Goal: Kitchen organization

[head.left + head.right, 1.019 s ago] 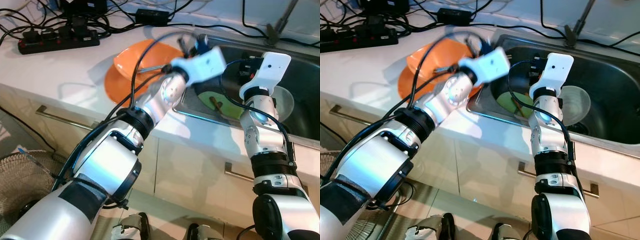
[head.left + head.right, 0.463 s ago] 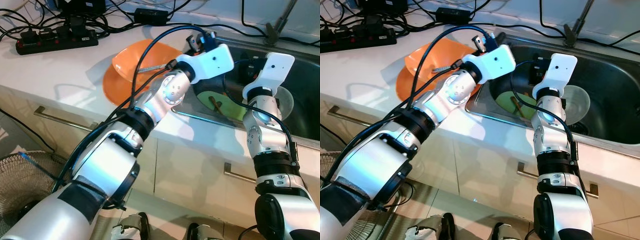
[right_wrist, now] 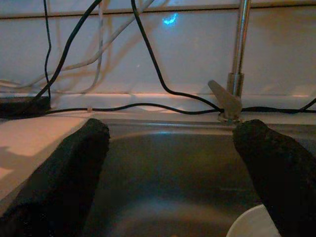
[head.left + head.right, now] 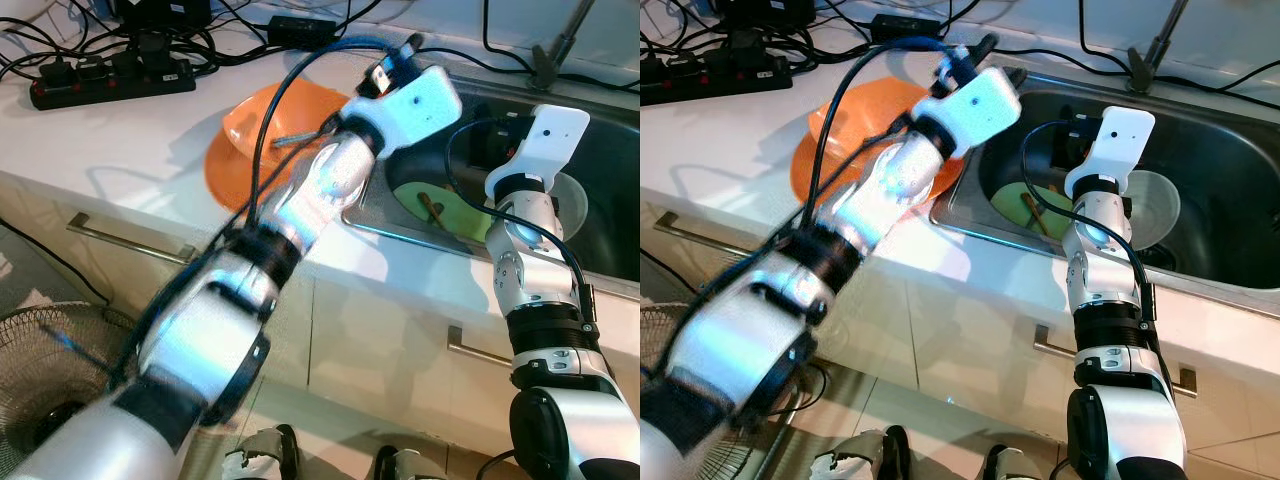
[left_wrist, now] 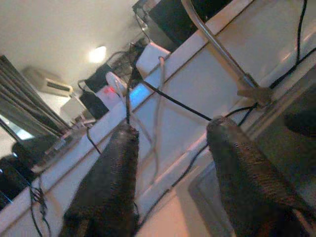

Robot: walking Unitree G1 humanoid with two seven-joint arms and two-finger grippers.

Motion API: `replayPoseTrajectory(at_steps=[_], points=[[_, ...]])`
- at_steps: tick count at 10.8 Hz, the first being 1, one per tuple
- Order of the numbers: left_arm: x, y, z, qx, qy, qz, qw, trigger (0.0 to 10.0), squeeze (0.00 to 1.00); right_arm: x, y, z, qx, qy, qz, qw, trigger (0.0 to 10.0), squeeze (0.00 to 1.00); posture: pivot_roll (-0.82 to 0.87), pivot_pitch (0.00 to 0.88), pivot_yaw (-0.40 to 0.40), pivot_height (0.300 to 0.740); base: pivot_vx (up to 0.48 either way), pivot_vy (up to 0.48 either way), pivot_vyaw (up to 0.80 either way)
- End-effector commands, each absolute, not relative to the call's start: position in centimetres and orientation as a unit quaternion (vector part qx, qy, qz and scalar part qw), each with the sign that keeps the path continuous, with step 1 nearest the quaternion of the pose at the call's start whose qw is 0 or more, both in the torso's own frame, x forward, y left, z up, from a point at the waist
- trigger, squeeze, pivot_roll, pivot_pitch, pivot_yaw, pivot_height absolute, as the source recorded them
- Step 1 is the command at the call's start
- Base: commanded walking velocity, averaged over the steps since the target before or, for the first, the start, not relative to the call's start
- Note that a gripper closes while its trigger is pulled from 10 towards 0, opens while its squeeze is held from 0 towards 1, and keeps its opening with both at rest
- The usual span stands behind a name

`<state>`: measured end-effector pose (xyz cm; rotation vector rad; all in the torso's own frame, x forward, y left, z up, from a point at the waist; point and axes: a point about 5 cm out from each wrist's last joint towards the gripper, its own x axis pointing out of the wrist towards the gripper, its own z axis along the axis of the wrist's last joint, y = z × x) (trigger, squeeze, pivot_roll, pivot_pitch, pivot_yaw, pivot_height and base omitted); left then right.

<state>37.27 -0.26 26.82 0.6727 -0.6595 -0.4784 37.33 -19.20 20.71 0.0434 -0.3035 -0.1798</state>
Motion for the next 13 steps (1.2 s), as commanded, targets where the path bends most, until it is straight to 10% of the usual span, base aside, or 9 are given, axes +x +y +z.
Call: replayPoseTrajectory(at_steps=[1,2,3,13], points=[[36.5,-0.2,26.9,0.277,-0.328,-0.231,0.873,10.0,1.00,37.5,-19.4,21.3,0.023,-0.162,-0.094,0.982,10.0,0.45,0.04,0.091,0.004,0.740,0.000,0.000,0.00],[36.4,-0.1,26.9,0.271,-0.328,-0.230,0.875,10.0,1.00,37.5,-19.5,21.3,0.023,-0.162,-0.094,0.982,10.0,0.45,0.04,0.091,0.004,0.740,0.000,0.000,0.00],[36.1,1.6,26.1,0.240,-0.323,-0.210,0.891,10.0,0.00,37.4,-19.7,21.3,0.024,-0.162,-0.098,0.982,10.0,0.00,0.04,0.091,0.007,0.740,0.000,0.000,0.00],[34.8,4.6,26.0,0.165,-0.295,-0.175,0.925,10.0,0.00,37.7,-19.3,21.2,0.028,-0.159,-0.089,0.983,10.0,0.00,0.05,0.099,0.001,0.740,0.000,0.000,-0.48]])
